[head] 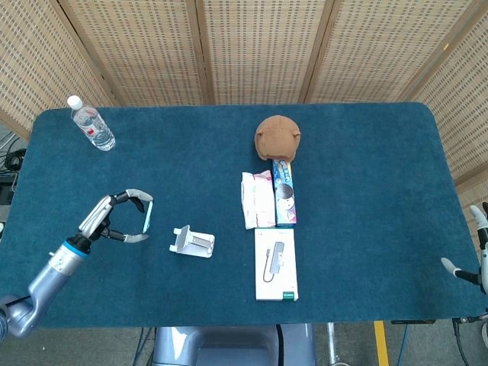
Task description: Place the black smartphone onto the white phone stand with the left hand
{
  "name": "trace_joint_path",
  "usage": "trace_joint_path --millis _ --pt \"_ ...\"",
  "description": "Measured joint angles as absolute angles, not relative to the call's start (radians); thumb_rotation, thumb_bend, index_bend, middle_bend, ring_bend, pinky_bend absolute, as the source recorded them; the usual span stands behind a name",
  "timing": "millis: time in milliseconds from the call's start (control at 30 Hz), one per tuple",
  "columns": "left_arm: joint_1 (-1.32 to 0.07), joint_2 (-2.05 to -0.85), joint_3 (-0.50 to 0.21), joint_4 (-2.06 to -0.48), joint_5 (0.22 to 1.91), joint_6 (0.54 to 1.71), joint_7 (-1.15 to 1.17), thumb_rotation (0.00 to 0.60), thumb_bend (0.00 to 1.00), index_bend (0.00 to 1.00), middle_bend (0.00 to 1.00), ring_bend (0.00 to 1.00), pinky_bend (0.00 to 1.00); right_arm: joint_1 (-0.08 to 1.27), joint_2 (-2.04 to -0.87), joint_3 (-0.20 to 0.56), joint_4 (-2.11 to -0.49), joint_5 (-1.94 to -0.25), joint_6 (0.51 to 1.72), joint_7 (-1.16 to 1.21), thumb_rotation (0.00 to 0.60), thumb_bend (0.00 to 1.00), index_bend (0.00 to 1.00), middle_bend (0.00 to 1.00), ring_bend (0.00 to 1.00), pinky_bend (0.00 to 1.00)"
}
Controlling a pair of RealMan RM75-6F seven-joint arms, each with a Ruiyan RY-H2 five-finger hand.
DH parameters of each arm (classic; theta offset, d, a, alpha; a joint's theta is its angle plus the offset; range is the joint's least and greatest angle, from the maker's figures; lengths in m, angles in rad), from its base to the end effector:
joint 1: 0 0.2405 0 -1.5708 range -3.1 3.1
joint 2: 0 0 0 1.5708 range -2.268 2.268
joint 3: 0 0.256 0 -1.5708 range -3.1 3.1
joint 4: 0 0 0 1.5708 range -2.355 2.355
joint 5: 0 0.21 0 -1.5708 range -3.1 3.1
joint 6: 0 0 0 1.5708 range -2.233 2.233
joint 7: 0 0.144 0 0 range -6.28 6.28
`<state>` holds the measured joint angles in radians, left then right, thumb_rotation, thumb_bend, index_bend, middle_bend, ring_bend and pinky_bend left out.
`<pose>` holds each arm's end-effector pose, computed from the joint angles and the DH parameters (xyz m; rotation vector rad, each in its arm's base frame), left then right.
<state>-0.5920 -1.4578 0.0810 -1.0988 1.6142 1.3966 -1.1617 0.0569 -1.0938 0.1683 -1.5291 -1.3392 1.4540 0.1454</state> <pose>-0.2463 0.3151 0.0594 -1.5718 -1.6385 -1.7128 -0.3457 -0.1949 0.2009 1.1434 -0.9366 0.9186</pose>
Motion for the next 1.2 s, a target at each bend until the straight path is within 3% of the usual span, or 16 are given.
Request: trace_joint_path --millis 733,1200 --pt "-0.557 -1.662 0.062 -1.016 1.624 1.343 -1.245 0.600 0.00 0.50 0.45 0.46 0.37 0.063 -1.094 0.167 -1.518 -1.329 1.432 0.157 0.600 0.10 0.05 0.00 0.00 0.00" --pt "-0.561 -1.729 0.046 -0.942 1.626 1.319 -1.228 0.600 0.00 0.50 0.45 0.46 0.37 0.060 -1.088 0.172 -1.509 -1.319 1.427 0.188 0.600 0.10 0.05 0.00 0.00 0.00"
